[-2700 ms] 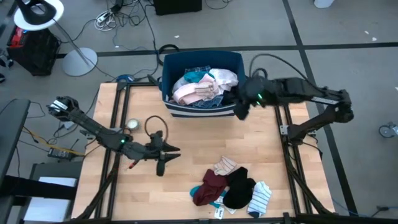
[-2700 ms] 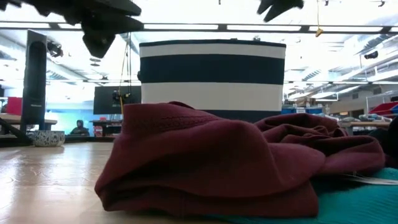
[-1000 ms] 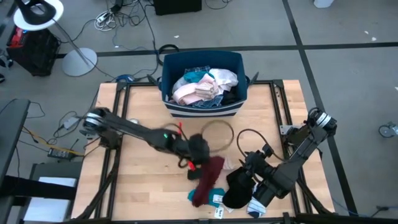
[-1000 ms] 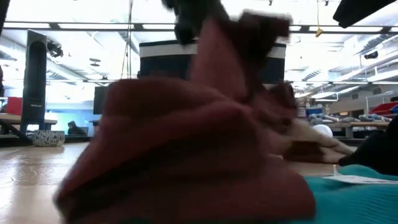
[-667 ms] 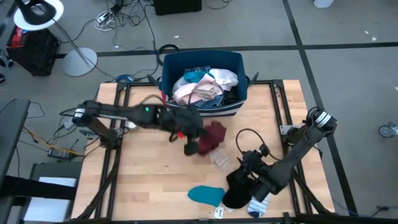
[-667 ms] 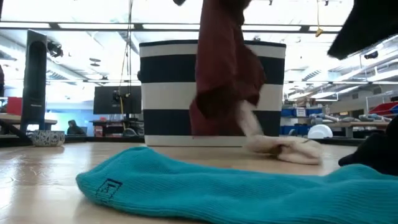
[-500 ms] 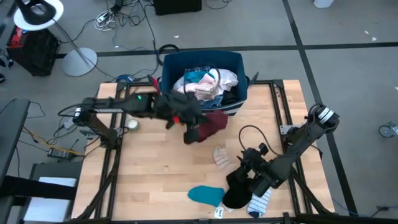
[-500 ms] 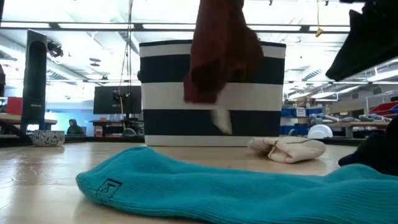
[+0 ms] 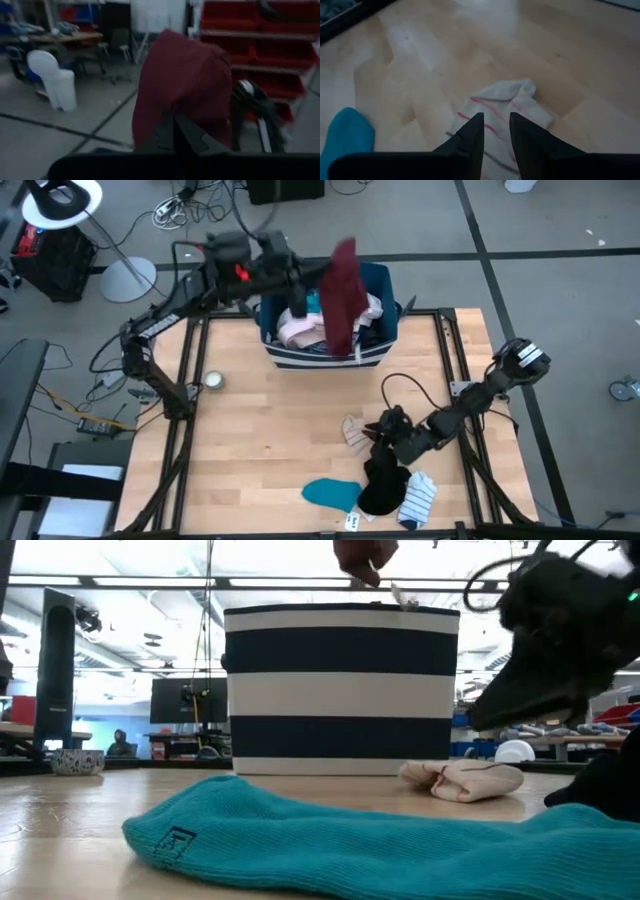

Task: Sort clothes
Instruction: Put the red short into the blue laundry organizer

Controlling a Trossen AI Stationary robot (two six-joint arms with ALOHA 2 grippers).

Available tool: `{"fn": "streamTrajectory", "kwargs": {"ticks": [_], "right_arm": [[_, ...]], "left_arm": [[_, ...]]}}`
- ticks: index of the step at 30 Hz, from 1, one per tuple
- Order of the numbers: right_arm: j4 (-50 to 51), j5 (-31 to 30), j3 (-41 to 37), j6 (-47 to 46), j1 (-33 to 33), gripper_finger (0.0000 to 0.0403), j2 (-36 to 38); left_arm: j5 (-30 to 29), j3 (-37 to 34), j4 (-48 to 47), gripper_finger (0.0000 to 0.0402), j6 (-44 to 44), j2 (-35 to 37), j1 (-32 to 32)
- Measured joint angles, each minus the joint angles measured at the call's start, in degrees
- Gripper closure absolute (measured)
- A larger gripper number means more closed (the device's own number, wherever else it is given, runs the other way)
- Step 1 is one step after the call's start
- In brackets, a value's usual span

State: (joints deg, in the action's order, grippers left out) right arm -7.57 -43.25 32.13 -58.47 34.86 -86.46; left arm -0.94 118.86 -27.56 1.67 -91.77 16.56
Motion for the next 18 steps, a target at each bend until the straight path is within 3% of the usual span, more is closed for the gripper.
{"fn": "streamTrajectory", "kwargs": {"ticks": [4,8,13,18], "right_arm": [[-7.87,2.42,-1.87,4.44,-2.45,0.0309,-2.73],[-8.81,4.74,-1.96,5.26,-3.95,0.0308,-5.16],[-9.33,6.26,-1.96,5.57,-4.86,0.031,-6.94],[-9.97,7.35,-1.96,5.65,-5.08,0.0309,-7.14]], "left_arm": [[2.6,0.14,4.04,0.0401,0.02,-0.97,4.96],[6.64,0.14,-1.59,0.0401,1.55,-4.16,8.06],[7.65,0.1,-12.48,0.0401,1.52,-12.22,8.63],[8.08,0.05,-14.84,0.0401,0.16,-22.61,8.59]]}}
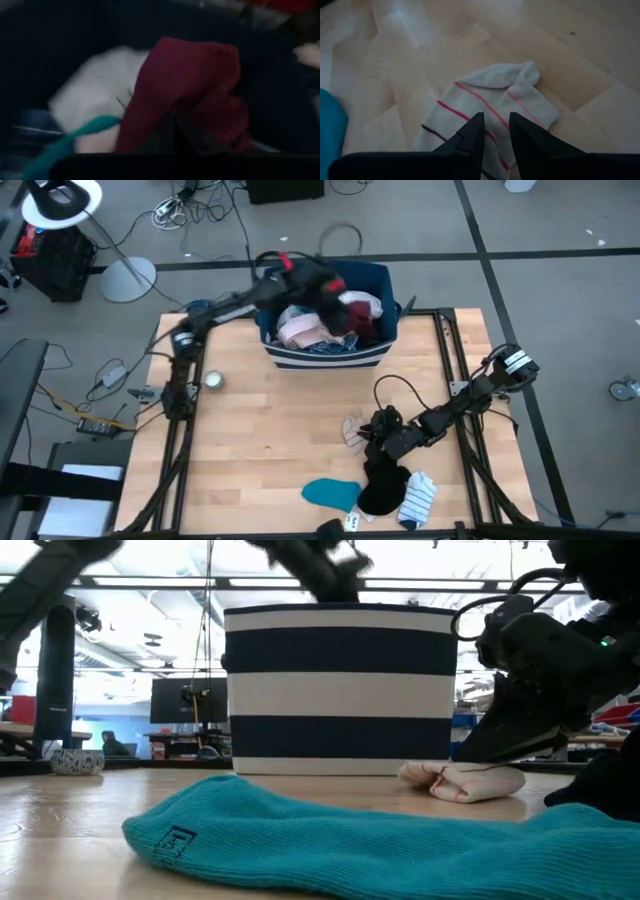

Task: Sort clothes
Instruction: Put the red short into the blue laundry organizer, then put the striped sock into the blue laundry organizer

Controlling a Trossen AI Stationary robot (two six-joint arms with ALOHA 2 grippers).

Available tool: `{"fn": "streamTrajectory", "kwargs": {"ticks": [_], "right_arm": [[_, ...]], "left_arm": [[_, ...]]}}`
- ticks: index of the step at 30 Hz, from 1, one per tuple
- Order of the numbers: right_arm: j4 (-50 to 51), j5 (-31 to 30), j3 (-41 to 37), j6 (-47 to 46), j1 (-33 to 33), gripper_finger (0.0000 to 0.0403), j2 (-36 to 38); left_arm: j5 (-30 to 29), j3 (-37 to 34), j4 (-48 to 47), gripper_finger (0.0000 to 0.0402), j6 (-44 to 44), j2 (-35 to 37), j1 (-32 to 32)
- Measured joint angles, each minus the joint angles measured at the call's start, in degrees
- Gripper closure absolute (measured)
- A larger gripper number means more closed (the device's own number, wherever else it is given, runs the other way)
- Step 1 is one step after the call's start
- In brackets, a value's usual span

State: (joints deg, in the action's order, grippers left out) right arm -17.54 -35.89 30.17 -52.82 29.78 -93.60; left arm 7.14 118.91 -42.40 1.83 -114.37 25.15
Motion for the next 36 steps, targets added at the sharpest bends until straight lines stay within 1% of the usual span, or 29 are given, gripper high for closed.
{"fn": "streamTrajectory", "kwargs": {"ticks": [3,6,11,15,19,23,25,27,30,36], "right_arm": [[0.0,0.12,0.0,0.0,0.0,0.0311,0.0],[0.0,0.15,0.0,0.02,0.0,0.0311,0.0],[0.09,0.19,0.0,0.07,0.02,0.0312,0.0],[0.22,0.6,0.0,0.38,0.02,0.0312,0.0],[0.25,1.06,0.02,0.39,0.04,0.0312,-0.02],[0.24,1.17,0.02,0.44,0.04,0.0314,-0.02],[0.21,1.18,0.02,0.44,0.04,0.0313,-0.02],[0.2,1.19,0.02,0.46,0.04,0.0312,-0.02],[0.2,1.19,0.02,0.46,0.04,0.0312,-0.02],[0.19,1.48,0.02,0.42,0.04,0.0312,-0.02]], "left_arm": [[2.61,0.0,0.58,0.0401,0.28,-5.73,0.0],[3.43,0.0,0.93,0.0388,4.25,-10.28,0.21],[6.26,0.37,0.01,0.0335,7.03,-14.82,0.85],[9.06,0.46,-0.35,0.03,7.3,-15.21,1.43],[10.6,3.01,-3.44,0.029,7.44,-13.63,1.88],[10.46,9.31,-8.46,0.029,5.91,-11.39,1.82],[9.5,12.85,-11.46,0.029,4.31,-9.96,1.4],[6.94,15.84,-14.45,0.0291,2.56,-8.82,0.6],[4.21,14.63,-15.29,0.0291,0.44,-4.63,-0.83],[3.25,14.58,-18.66,0.0291,-2.92,2.73,-4.05]]}}
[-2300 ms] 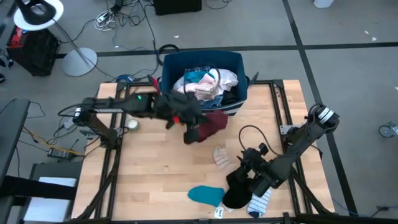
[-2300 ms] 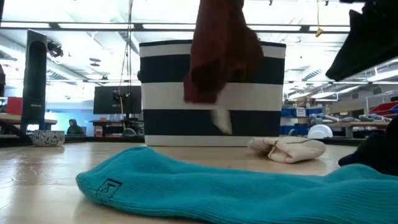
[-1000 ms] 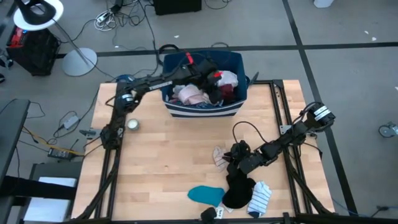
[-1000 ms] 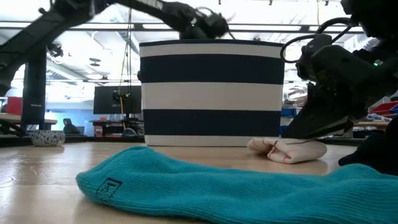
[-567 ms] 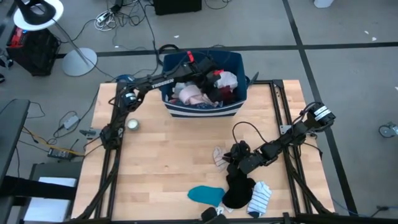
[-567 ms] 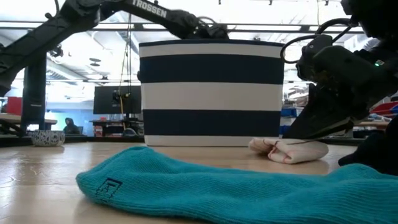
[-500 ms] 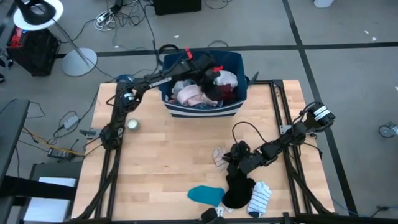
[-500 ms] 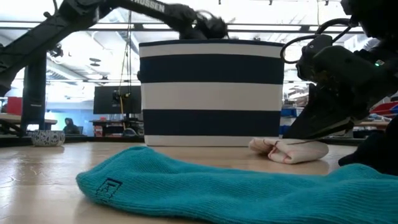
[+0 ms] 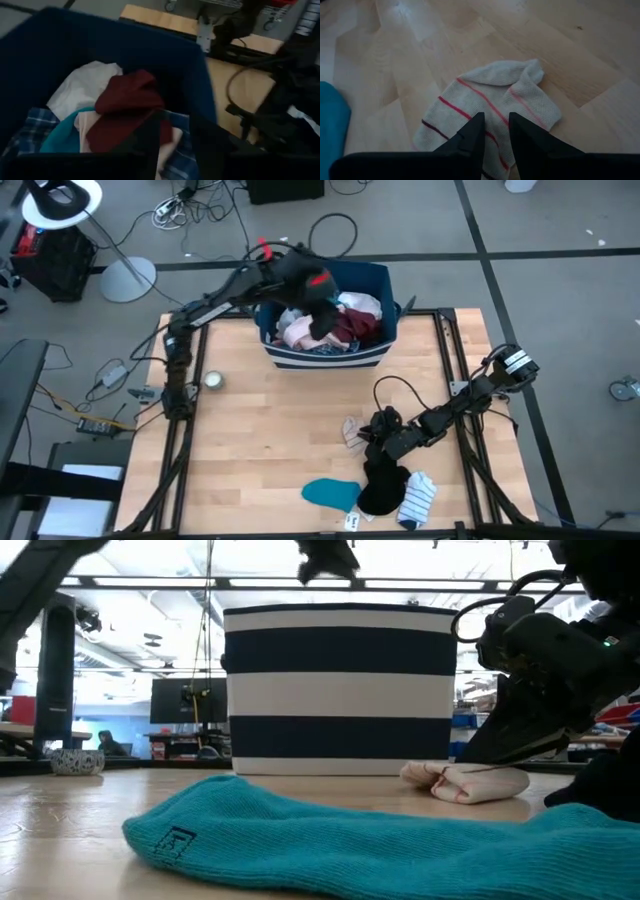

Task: Sort clothes
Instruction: Put the striped sock into the blue laundry organizer

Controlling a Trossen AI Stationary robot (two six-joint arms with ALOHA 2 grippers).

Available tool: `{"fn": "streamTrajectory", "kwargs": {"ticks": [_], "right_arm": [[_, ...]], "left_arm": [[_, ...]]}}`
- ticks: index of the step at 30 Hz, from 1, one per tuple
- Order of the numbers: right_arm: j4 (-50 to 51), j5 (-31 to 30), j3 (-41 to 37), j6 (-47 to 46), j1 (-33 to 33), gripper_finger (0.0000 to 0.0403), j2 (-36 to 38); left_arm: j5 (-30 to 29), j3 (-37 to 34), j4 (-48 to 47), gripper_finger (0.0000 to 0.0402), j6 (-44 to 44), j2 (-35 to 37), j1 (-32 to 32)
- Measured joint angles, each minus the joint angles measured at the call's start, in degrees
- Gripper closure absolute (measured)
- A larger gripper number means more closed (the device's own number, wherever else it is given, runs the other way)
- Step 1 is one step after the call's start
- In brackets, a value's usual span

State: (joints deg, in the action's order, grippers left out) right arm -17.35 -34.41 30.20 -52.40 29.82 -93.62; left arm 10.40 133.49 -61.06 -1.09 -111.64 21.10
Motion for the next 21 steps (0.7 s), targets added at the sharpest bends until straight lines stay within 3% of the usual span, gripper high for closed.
{"fn": "streamTrajectory", "kwargs": {"ticks": [12,17,21], "right_arm": [[0.17,1.75,0.02,0.09,0.0,0.0312,-0.02],[0.27,3.05,0.02,0.88,0.0,0.0312,0.0],[-0.05,3.67,0.02,1.11,-0.02,0.0312,-0.02]], "left_arm": [[-6.16,-2.02,0.65,0.0291,-3.02,10.51,-12.71],[-13.52,-9.99,3.69,0.0291,-2.87,14.91,-18.07],[-13.96,-19.87,10.43,0.0291,-1.94,19.02,-21.68]]}}
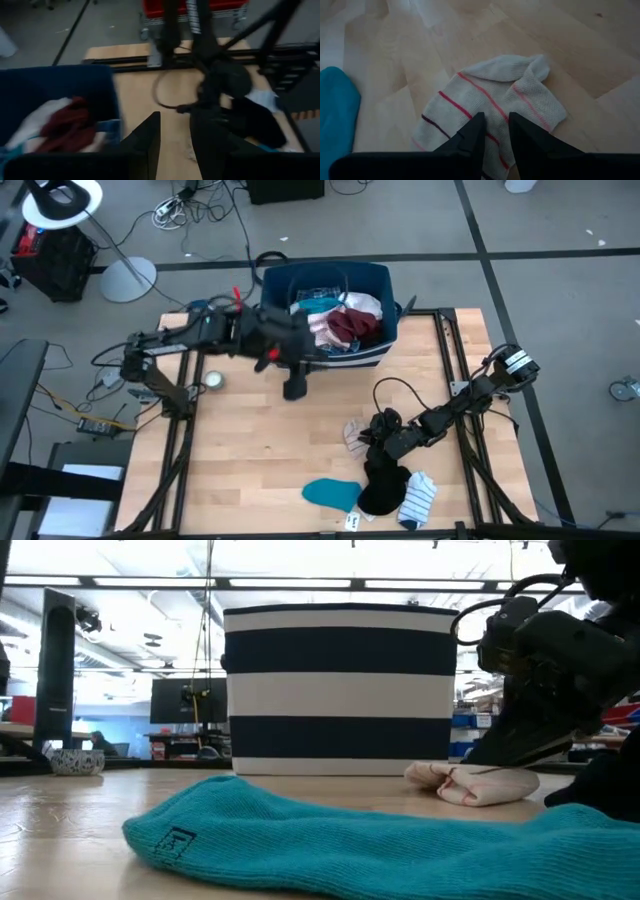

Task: Sort clothes
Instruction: Put the striped sock into the blue laundry organizer

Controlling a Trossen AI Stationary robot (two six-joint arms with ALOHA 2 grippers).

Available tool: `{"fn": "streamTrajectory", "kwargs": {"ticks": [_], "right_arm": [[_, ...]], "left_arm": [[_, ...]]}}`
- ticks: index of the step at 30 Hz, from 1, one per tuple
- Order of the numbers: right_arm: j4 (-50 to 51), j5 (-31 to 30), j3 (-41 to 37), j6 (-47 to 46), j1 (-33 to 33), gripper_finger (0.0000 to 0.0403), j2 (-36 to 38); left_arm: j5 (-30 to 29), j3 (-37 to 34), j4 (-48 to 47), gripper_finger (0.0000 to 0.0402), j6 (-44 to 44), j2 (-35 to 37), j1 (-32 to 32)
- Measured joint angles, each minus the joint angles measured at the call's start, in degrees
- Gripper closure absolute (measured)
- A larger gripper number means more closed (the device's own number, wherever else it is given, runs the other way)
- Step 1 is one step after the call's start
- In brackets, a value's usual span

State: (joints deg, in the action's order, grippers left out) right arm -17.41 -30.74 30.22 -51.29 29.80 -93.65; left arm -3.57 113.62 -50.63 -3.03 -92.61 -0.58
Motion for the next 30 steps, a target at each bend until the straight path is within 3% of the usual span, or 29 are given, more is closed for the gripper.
{"fn": "streamTrajectory", "kwargs": {"ticks": [16,30], "right_arm": [[-3.75,-0.1,0.02,0.92,-0.07,0.0312,0.0],[-7.57,1.91,1.46,7.4,-3.92,0.0311,0.84]], "left_arm": [[-7.69,-41.2,23.11,0.0291,8.02,16.93,-9.88],[-11.24,-65.91,44.45,0.0291,13.12,23.18,-14.58]]}}
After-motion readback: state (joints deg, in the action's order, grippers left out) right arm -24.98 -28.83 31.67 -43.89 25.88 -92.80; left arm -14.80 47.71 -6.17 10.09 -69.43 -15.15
